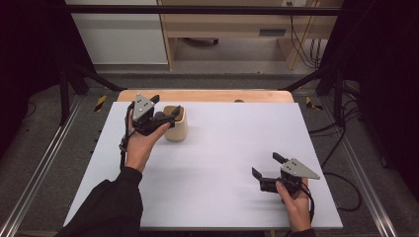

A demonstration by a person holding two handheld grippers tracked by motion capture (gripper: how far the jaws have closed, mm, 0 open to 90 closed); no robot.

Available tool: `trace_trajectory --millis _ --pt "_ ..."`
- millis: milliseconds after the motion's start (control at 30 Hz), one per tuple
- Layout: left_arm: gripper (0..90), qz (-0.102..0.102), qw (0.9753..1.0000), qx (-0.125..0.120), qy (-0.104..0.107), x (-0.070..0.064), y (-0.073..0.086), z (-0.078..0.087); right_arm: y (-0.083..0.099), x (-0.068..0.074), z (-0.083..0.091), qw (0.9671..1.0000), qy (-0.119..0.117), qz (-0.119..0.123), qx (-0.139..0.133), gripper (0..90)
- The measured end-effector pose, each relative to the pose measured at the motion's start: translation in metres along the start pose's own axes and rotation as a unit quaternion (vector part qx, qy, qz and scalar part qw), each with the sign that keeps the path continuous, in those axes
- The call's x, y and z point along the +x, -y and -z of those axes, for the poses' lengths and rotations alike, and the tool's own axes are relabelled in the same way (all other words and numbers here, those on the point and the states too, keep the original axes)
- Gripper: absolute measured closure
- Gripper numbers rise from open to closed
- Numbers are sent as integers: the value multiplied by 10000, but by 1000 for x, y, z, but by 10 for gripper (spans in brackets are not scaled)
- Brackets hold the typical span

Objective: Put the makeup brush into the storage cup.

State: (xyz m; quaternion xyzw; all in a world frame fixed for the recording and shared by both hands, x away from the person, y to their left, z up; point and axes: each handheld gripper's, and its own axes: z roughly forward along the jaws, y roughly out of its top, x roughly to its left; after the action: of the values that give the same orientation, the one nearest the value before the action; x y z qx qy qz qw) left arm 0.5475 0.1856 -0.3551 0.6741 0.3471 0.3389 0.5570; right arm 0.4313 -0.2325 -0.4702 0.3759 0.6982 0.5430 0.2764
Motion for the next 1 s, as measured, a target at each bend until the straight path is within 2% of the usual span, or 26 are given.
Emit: trace_trajectory --millis 367,600,800,933,1000 --pt "89 -42 9997 41 238 -7 3 -2 0 0 0 10000 5 5 -3 49" --pt "46 -116 9989 -44 454 -15 2 -2 0 0 0 10000 7 14 2 48" --pt "27 -197 9977 -25 642 -24 2 -4 0 0 0 10000 3 42 -6 48" --pt "25 -170 9970 -14 757 -28 5 -5 0 0 0 10000 3 44 -6 48" --pt "25 -238 9958 5 884 -34 9 -6 0 0 0 10000 3 46 -7 48"
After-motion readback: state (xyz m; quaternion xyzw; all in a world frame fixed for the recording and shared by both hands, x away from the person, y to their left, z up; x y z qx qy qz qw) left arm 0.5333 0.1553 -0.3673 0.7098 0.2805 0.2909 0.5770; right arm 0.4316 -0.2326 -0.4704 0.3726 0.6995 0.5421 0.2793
